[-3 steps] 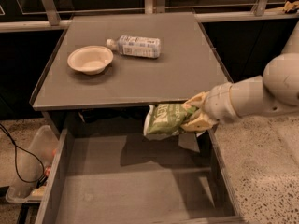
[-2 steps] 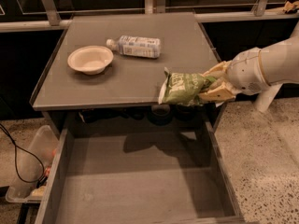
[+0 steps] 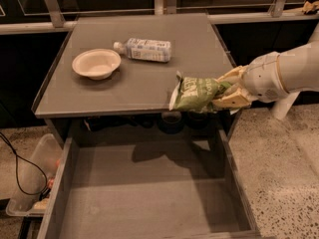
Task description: Pick green jalapeno chip bag from top drawer and place on counter
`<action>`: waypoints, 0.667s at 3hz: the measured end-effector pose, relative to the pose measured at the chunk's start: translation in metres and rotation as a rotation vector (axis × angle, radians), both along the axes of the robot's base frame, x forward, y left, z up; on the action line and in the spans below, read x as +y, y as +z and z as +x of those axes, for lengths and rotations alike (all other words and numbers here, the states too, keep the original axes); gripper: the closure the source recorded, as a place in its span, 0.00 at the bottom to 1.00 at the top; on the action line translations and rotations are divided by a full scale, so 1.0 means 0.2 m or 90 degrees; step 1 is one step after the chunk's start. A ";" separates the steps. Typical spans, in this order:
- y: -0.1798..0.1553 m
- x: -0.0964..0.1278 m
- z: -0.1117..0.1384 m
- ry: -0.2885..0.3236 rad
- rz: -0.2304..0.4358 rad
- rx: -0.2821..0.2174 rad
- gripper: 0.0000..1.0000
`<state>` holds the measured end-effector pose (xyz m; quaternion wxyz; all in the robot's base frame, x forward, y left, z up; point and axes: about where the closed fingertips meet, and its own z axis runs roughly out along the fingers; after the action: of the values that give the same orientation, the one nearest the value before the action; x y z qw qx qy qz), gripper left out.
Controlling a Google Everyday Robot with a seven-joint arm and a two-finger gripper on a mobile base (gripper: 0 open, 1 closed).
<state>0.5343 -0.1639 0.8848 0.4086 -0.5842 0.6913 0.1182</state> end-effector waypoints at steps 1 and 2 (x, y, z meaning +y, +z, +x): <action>0.06 -0.03 0.16 -0.053 0.013 -0.032 1.00; 0.14 -0.06 0.40 -0.089 0.021 -0.059 1.00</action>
Offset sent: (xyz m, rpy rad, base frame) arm 0.1483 -0.0238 0.0595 0.0515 -0.1700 -0.2133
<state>0.6146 -0.1763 0.9119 0.4568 -0.5327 0.7086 0.0736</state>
